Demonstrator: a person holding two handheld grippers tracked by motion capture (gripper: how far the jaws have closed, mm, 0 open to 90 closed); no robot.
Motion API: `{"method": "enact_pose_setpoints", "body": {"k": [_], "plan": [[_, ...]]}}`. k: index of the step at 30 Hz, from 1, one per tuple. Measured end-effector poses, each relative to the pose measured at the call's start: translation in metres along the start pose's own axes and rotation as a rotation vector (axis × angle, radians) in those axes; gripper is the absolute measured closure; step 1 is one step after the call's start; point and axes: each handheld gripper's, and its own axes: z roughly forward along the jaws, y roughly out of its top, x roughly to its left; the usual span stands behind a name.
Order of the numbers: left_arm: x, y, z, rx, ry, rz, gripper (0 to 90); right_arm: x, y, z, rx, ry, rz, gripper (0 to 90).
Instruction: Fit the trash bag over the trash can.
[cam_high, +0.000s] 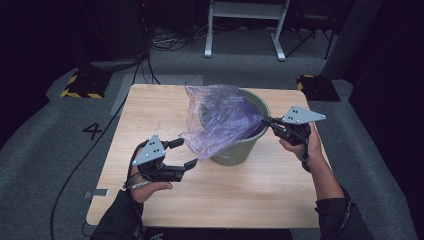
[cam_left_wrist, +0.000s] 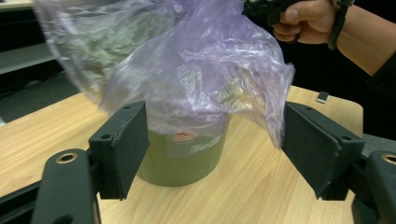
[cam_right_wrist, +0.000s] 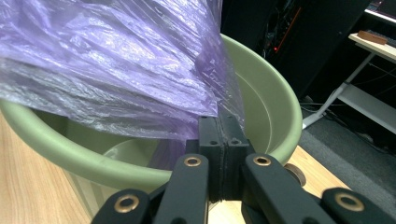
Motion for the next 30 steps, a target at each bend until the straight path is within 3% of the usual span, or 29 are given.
{"method": "enact_pose_setpoints", "body": {"k": [3, 5, 8, 12, 15, 19, 24, 30], "plan": [[-0.001, 0.002, 0.009, -0.007, -0.003, 0.002, 33.3, -0.001, 0.0, -0.002, -0.005, 0.002, 0.003, 87.4], [-0.001, 0.003, 0.014, -0.019, -0.01, 0.002, 46.4, -0.001, -0.001, -0.003, -0.012, 0.01, 0.007, 83.5], [-0.002, 0.005, 0.021, -0.008, -0.019, 0.034, 65.1, 0.001, -0.001, -0.007, -0.02, 0.027, 0.0, 71.4], [-0.006, 0.006, 0.032, 0.015, -0.013, 0.055, 78.6, 0.003, 0.0, -0.015, -0.042, 0.046, 0.008, 47.9], [-0.01, 0.006, 0.039, 0.03, -0.014, 0.072, 80.5, 0.008, 0.002, -0.023, -0.045, 0.061, -0.018, 34.3], [-0.015, 0.007, 0.047, 0.045, -0.015, 0.083, 82.5, 0.018, 0.007, -0.034, -0.062, 0.066, -0.029, 27.3], [-0.02, 0.006, 0.054, 0.058, -0.021, 0.09, 83.8, 0.038, 0.014, -0.043, -0.107, 0.093, -0.038, 24.3], [-0.029, 0.006, 0.064, 0.081, -0.037, 0.104, 84.0, 0.063, 0.027, -0.039, -0.151, 0.131, -0.04, 22.4]]}}
